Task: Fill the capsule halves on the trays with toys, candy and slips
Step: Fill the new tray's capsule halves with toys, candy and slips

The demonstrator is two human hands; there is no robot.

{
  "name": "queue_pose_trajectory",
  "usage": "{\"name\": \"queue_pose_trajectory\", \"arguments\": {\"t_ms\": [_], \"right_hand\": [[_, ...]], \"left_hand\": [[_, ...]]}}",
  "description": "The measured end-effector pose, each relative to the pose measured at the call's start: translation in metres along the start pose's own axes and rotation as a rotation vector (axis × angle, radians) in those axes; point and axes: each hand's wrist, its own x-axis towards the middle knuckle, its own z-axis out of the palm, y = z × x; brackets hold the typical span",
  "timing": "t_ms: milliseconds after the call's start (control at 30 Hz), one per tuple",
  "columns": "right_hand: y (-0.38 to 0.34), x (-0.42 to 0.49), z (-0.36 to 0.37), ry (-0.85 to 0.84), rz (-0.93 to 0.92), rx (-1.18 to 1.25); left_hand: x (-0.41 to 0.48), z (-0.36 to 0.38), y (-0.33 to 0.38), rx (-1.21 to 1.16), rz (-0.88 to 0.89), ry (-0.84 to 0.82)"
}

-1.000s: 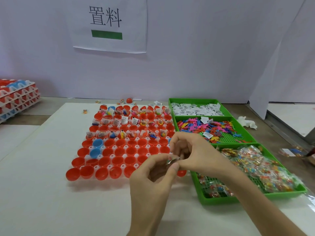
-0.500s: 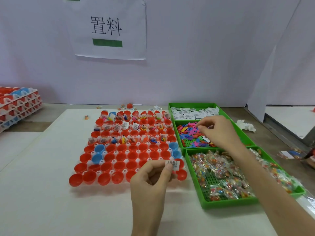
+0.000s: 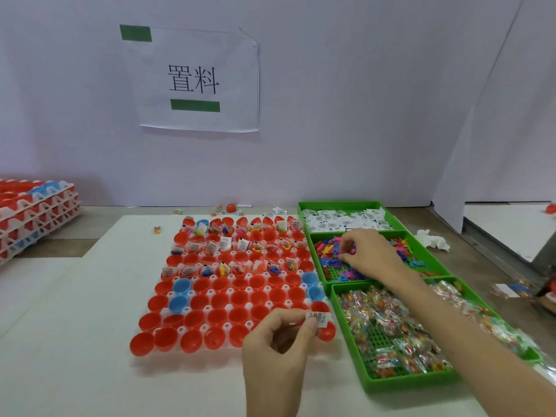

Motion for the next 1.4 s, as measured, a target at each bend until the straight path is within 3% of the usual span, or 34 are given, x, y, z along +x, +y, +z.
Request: {"name": "queue_pose_trajectory", "arguments": {"t_ms": [233,400,567,733,1067,1400], "right_hand": [[-0.009,-0.02,-0.025,0.146,0.017,0.379],[-0.037,-0.063,-0.041,-0.118,-0.108,1.026],[-0.05,-0.084,-0.046,-0.399,-0.285,1.068],[-0.058,-0.093,-0.052,-0.488,-0.364,1.028],[-0.073,-0.095,-0.039,-0.319,-0.424,0.818],[-0.073,-0.095,-0.037,-0.274,-0.463,0.763]], "left_hand": [[0.002,-0.003,0.001,-0.101,-0.049,0.001],[0.004,-0.003,0.001,-0.204,-0.087,0.031],[0.002,-0.004,0.004,-0.228,-0.045,0.057],[0.001,-0.006,0.005,-0.202,-0.024,0.066],[0.0,-0.006,0.009,-0.223,-0.049,-0.001],[0.001,-0.006,0.008,-0.225,-0.052,-0.027]]}}
